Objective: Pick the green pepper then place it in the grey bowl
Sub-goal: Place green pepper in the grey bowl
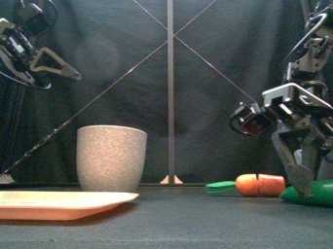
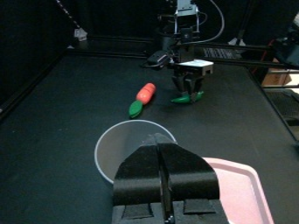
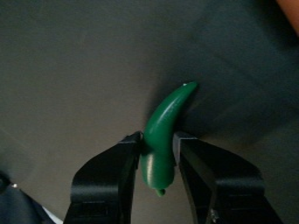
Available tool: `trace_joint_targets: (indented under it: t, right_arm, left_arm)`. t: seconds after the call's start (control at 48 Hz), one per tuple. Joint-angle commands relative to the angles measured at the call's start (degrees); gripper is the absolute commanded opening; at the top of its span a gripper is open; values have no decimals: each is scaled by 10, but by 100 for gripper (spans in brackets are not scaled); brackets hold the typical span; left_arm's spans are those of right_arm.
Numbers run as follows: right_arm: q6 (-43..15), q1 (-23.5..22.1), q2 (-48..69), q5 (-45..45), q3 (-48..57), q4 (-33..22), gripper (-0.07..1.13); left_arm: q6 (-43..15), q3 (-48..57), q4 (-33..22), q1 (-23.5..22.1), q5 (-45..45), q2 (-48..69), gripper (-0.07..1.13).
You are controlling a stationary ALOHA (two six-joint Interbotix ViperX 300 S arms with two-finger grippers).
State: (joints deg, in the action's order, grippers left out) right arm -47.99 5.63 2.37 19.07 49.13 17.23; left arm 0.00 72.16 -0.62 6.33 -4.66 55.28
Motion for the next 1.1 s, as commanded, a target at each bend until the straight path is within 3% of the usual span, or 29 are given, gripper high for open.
trace_joint_targets:
  t: [0.021,0.271,0.417,0.75,1.104]
  right_arm:
    - [4,10,12,-4,-33,-8,73]
    - [5,25,17,-3,-122,-76,73]
    - [8,18,15,-5,-189,-145,73]
    - [6,-56,-47,-78,-314,-312,73]
    - [6,-105,-145,-178,-386,-354,73]
  left_arm:
    - [0,-8,-1,1,-4,-3,10]
    - [0,-9,-1,2,-4,-3,10]
    - [0,-8,-1,4,-6,-3,10]
    - [-1,-8,-1,6,-13,-2,10]
    - [0,5,-1,8,-12,-3,10]
